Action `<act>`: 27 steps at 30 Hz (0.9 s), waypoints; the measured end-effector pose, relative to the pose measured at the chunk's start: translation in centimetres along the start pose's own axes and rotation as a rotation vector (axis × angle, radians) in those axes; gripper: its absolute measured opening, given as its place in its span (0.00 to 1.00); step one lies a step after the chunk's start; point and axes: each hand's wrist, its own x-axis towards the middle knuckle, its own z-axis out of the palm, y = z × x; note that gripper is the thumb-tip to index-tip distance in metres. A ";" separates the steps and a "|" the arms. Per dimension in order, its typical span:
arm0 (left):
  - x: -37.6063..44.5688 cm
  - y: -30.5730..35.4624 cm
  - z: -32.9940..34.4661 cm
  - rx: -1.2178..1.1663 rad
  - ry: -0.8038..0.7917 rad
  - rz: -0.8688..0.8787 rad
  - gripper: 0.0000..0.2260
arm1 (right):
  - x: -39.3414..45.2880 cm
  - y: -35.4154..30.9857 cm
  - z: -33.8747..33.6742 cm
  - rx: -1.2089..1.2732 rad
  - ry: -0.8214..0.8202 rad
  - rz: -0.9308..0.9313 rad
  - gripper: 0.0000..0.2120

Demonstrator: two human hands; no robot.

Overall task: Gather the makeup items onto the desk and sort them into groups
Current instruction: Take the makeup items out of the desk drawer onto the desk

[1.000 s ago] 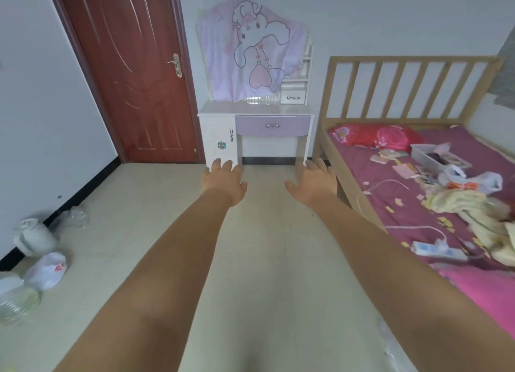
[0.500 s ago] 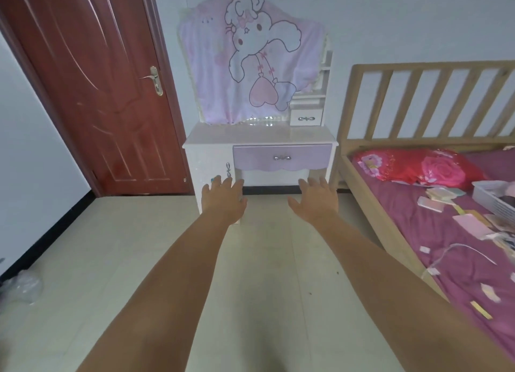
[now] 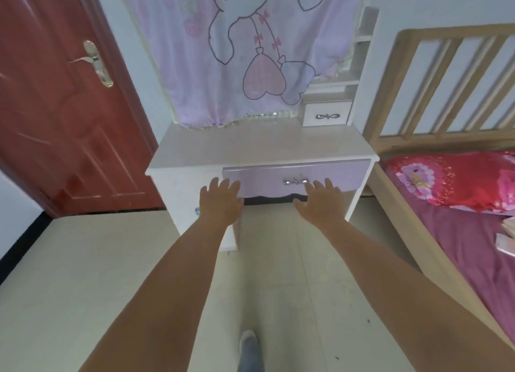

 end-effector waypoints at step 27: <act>32.3 -0.5 22.1 -0.048 0.158 0.321 0.16 | 29.8 3.2 23.7 -0.191 -0.027 0.040 0.14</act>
